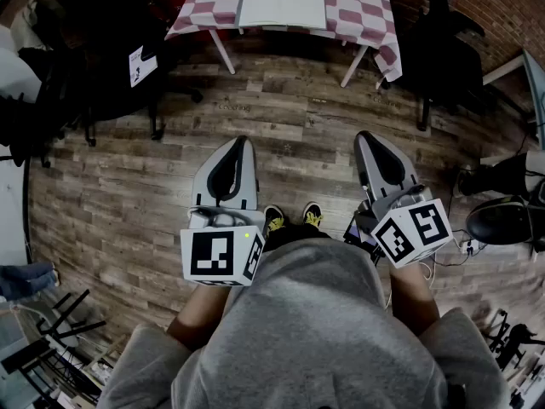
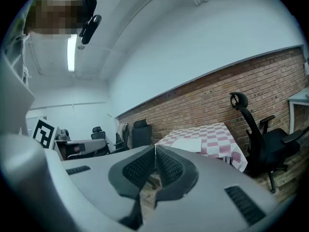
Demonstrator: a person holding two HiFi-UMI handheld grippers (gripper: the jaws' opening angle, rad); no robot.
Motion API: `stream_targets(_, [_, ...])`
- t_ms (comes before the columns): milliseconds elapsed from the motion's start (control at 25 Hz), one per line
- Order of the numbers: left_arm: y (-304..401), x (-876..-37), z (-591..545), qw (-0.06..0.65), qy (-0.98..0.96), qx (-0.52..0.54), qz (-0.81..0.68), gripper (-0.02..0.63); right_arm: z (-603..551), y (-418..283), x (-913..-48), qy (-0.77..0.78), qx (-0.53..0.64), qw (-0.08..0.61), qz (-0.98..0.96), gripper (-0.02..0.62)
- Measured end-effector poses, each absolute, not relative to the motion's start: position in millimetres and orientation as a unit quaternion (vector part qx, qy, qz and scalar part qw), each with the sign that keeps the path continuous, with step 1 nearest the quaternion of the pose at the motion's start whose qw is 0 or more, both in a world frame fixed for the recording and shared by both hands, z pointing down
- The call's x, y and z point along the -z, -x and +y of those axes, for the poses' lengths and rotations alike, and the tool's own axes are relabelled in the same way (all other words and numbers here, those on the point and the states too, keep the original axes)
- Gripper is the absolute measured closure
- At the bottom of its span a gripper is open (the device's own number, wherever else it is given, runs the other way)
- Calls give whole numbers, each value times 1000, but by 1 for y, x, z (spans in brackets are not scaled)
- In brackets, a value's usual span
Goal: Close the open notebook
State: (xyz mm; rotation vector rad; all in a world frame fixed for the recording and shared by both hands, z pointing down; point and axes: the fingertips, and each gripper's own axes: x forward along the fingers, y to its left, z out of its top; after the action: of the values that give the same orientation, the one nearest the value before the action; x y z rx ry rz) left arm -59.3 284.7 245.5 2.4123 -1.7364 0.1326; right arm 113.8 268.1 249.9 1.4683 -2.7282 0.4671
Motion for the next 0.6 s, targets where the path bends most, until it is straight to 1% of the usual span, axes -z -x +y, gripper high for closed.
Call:
stream_targets(240, [71, -243, 286, 80, -807, -47, -583, 597, 271, -101, -249, -466, -158, -6, -871, 568])
stream_targets(600, [107, -244, 285, 82, -802, -46, -590, 597, 264, -72, -251, -478, -157, -8, -864, 569])
